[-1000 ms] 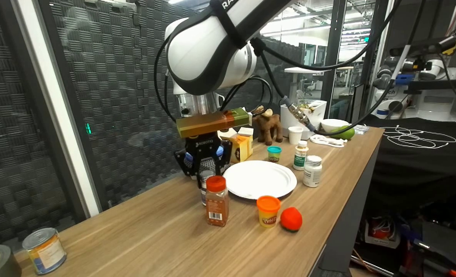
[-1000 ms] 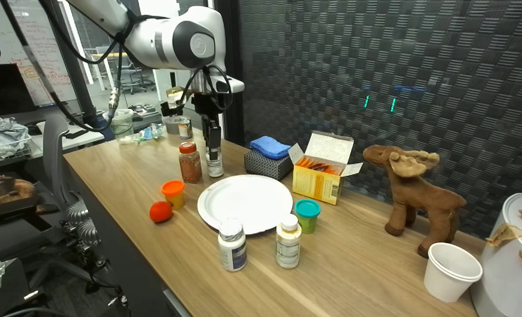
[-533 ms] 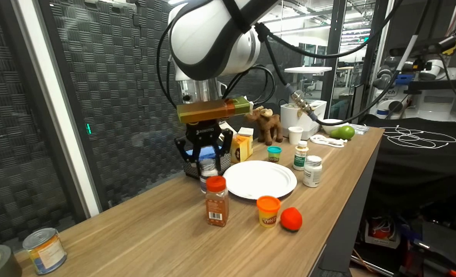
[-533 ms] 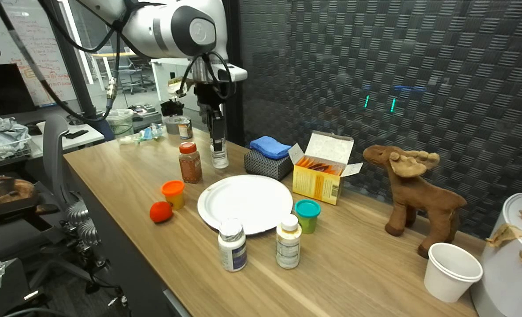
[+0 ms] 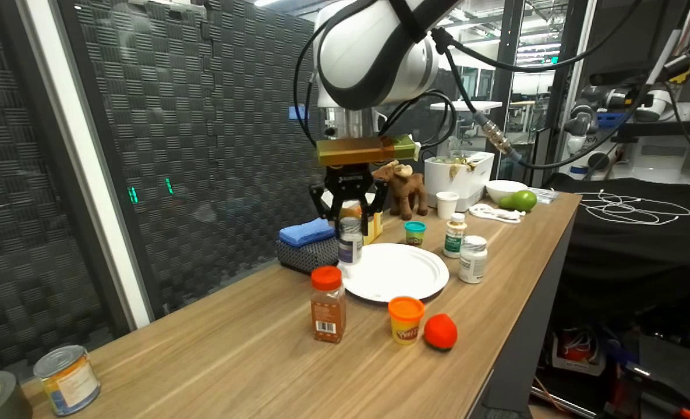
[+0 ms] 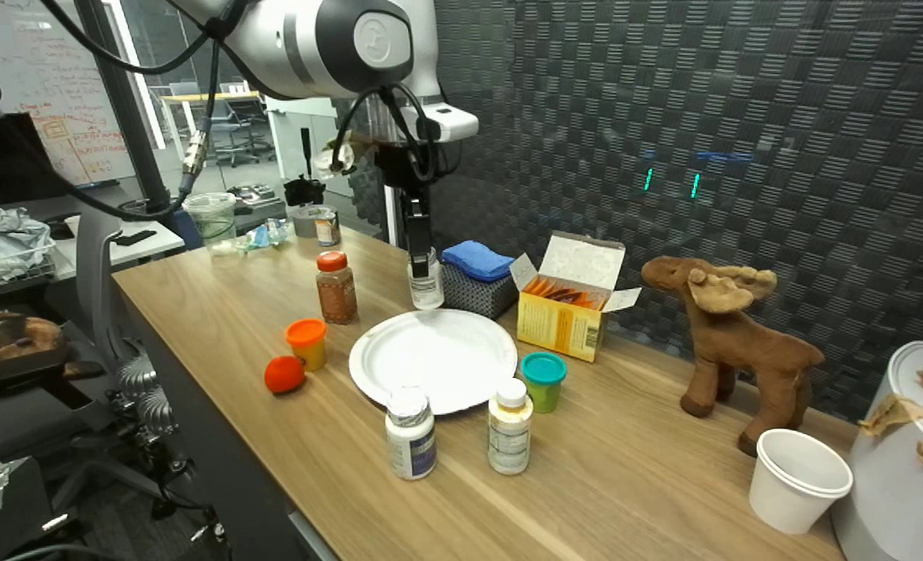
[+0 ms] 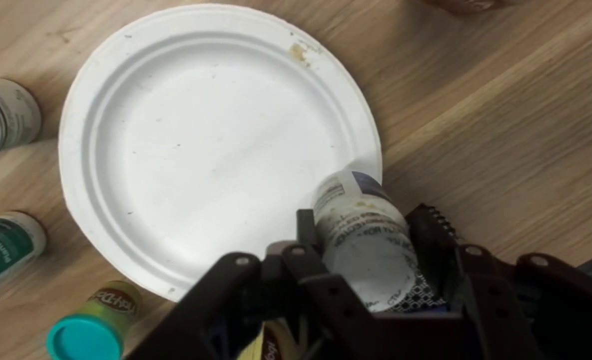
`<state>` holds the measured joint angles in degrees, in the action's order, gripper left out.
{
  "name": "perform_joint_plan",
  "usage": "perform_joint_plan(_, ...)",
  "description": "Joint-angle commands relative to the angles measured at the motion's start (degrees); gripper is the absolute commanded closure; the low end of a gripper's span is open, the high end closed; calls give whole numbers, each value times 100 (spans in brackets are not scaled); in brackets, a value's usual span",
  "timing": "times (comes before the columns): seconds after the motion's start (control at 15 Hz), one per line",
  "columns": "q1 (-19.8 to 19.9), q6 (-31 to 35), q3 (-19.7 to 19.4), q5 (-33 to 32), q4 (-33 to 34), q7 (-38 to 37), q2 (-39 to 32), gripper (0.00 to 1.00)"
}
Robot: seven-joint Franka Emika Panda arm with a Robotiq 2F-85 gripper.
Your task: Put the bottles on the tray
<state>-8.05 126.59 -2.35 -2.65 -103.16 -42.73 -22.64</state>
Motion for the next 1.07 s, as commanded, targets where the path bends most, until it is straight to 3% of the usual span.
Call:
perform_joint_plan(0.0, 184, 471, -54, 166, -376, 25, 130, 74)
perform_joint_plan(1.0, 386, 781, -155, 264, -578, 46, -68, 74)
